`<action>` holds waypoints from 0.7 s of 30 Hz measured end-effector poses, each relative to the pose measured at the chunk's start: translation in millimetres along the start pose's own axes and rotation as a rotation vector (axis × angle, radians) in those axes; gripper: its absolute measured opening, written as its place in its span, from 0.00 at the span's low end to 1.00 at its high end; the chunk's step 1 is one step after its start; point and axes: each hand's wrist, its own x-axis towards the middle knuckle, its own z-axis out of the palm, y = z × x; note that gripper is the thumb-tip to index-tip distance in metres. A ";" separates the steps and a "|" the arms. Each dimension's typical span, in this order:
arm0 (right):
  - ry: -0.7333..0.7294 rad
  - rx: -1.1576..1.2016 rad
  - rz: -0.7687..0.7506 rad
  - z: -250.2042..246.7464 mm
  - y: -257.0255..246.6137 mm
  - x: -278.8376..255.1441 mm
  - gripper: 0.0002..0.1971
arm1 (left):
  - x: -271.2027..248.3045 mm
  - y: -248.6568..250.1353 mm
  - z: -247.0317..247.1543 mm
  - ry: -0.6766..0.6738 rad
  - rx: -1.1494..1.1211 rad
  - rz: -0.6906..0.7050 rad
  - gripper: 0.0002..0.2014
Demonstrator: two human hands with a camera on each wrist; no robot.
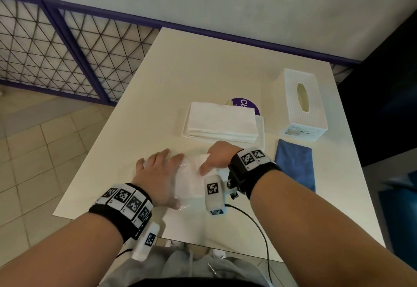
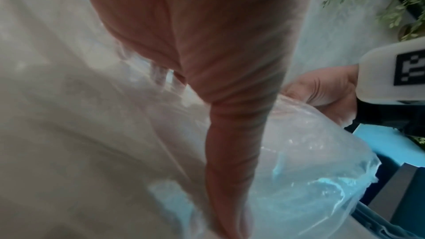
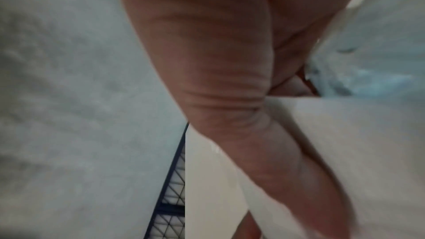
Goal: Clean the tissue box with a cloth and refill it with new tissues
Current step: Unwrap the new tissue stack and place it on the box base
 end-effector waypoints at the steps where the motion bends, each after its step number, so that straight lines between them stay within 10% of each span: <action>1: -0.010 0.027 0.028 -2.3 2.7 -2.6 0.16 | -0.1 -0.9 0.5 0.003 -0.006 -0.002 0.63; 21: 0.868 -0.136 -0.207 -107.1 -8.5 -115.1 0.15 | 7.4 -1.4 -1.1 -0.084 -0.030 -0.022 0.63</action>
